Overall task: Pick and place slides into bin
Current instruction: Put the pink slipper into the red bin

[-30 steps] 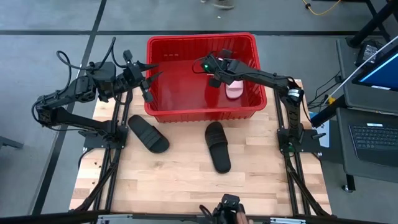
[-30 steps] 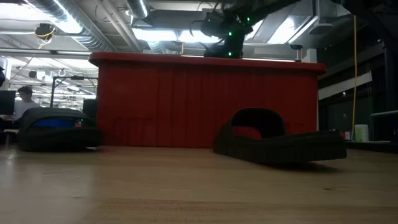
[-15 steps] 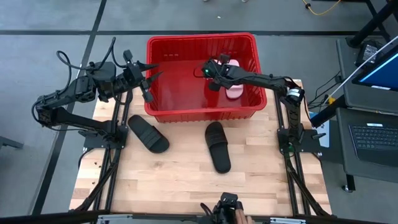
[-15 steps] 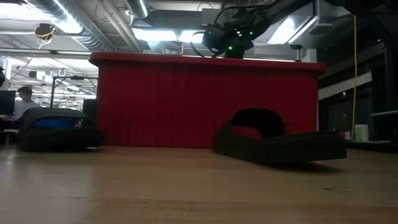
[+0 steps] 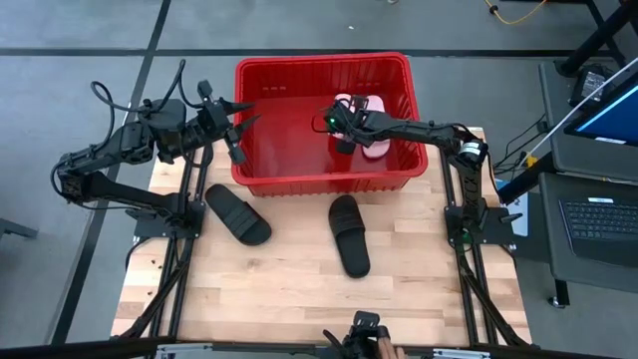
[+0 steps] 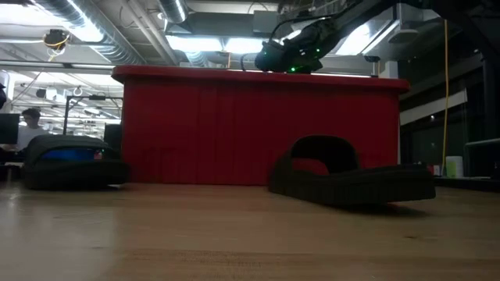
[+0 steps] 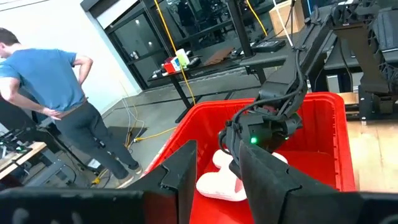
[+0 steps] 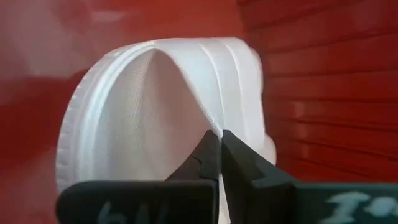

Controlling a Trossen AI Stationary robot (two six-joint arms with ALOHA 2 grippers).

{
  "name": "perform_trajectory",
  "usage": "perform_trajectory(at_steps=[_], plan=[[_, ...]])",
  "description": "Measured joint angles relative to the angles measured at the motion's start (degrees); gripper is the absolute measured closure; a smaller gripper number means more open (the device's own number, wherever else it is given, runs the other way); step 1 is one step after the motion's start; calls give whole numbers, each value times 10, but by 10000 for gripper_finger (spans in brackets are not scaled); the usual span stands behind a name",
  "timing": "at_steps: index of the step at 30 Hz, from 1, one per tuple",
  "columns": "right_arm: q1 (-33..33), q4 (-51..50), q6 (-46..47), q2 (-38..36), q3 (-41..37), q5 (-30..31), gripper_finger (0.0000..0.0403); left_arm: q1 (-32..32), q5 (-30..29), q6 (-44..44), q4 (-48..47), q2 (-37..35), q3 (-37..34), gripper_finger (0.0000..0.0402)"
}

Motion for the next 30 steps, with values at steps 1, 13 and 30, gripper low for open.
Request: perform_trajectory(at_steps=[1, 13, 30], plan=[[0, -7, 0, 0, 0, 0, 397, 0, 0, -1, 0, 0, 0, 286], [0, -17, 2, 0, 0, -80, 385, 0, 1, -1, 0, 0, 0, 286], [-21, -51, 42, 0, 0, -84, 371, 0, 2, -21, -8, 0, 0, 286]])
